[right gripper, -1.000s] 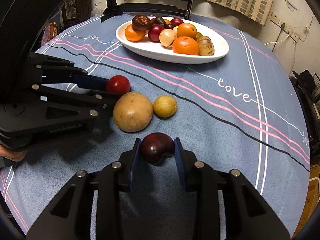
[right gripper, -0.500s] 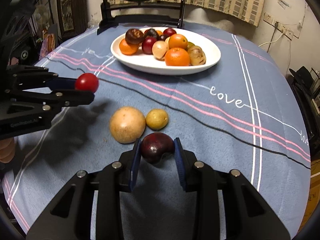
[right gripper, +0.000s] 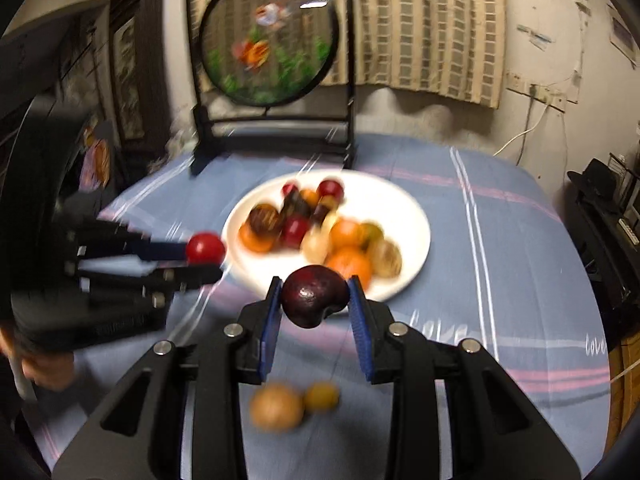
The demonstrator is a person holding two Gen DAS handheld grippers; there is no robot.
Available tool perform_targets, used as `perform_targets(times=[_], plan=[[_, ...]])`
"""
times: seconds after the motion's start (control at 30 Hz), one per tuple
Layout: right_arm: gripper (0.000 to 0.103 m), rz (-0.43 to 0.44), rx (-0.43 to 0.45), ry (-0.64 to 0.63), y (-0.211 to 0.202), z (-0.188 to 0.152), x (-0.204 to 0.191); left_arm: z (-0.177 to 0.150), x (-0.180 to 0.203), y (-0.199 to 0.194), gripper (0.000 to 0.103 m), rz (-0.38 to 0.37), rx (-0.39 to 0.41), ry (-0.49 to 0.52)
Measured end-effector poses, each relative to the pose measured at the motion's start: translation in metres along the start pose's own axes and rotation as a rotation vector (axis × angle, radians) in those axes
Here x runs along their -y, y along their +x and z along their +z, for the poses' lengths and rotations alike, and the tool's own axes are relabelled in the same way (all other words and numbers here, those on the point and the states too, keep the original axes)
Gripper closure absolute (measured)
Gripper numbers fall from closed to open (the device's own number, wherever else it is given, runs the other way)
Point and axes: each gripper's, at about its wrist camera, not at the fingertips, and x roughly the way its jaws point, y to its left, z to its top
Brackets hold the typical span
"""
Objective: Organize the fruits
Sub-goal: 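Carry both fruits onto the white plate and open both grippers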
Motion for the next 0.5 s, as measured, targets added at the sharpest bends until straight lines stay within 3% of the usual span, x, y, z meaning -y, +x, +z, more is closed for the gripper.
perform_targets(times=[0.17, 0.33, 0.5], plan=[[0.070, 0.008, -0.015, 0.144, 0.046, 0.033, 0.026, 0.025, -0.003, 0.024, 0.074, 0.004, -0.013, -0.018], [0.070, -0.009, -0.050, 0.205, 0.086, 0.047, 0.040, 0.051, -0.006, 0.043, 0.074, -0.001, -0.013, -0.029], [0.070, -0.004, -0.077, 0.259, 0.113, 0.062, 0.048, 0.069, -0.018, 0.071, 0.072, 0.002, -0.041, -0.108]])
